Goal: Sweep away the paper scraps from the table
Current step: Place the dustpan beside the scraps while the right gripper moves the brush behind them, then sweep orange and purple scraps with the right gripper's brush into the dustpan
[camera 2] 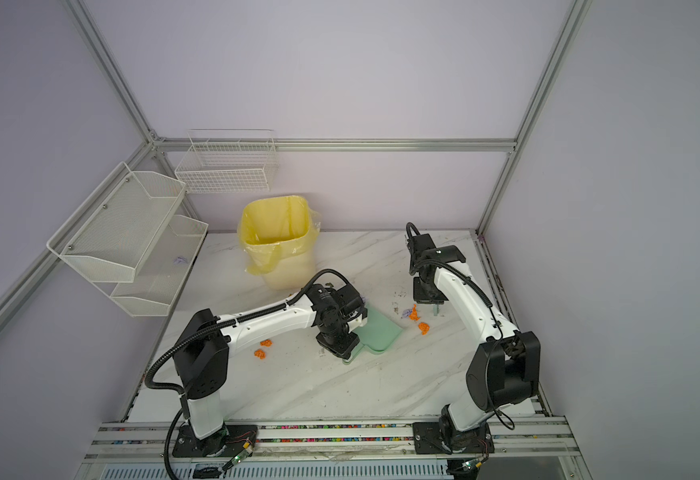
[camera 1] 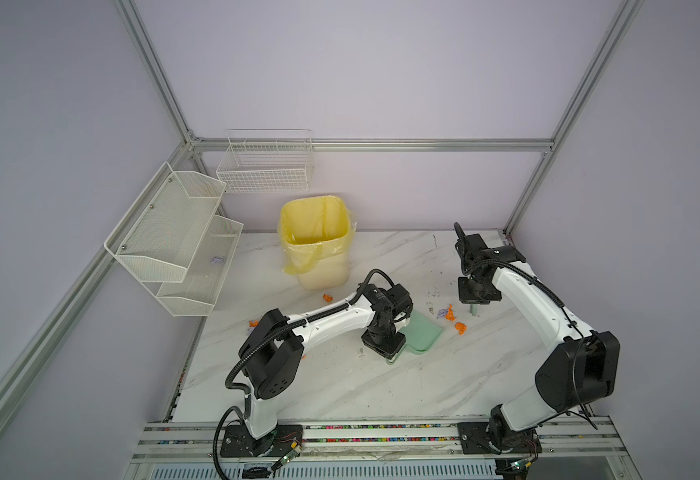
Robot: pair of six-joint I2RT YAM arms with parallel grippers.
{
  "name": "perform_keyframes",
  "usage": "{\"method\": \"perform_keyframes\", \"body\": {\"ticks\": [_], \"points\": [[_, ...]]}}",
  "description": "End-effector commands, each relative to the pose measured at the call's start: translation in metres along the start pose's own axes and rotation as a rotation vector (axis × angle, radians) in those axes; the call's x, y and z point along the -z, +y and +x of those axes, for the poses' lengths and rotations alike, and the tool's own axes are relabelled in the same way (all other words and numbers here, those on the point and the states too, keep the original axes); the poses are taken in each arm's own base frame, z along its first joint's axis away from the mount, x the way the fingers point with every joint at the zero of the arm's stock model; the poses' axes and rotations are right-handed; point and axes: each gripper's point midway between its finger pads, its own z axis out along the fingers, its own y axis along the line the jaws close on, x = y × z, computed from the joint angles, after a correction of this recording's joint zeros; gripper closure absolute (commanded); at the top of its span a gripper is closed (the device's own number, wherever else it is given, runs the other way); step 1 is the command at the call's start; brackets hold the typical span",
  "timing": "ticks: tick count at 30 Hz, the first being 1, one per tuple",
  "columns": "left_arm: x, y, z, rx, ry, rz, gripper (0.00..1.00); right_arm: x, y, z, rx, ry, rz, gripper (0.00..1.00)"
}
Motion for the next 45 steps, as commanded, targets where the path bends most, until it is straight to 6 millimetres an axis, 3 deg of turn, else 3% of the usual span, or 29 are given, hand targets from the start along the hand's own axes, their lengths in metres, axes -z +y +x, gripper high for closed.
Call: {"method": "perform_keyframes", "body": {"ticks": [1,14,21,32,45], "points": [[-0.004,0.000,0.002,-0.025,0.000,-0.004,1.00,-0.001,0.002,0.010,0.025,0.036,-0.004,1.00],[-0.017,-0.001,0.000,-0.031,0.022,0.019,1.00,-0.008,0.013,0.022,0.090,0.069,0.078,1.00],[-0.024,0.003,-0.001,-0.035,0.034,0.006,1.00,-0.011,0.030,0.030,0.142,0.090,0.063,1.00],[-0.033,-0.009,-0.004,-0.028,0.065,0.077,1.00,-0.015,0.062,0.049,0.232,0.129,-0.029,1.00],[-0.034,-0.003,-0.007,-0.033,0.066,0.039,1.00,-0.002,0.094,0.056,0.281,0.119,-0.144,1.00]]}}
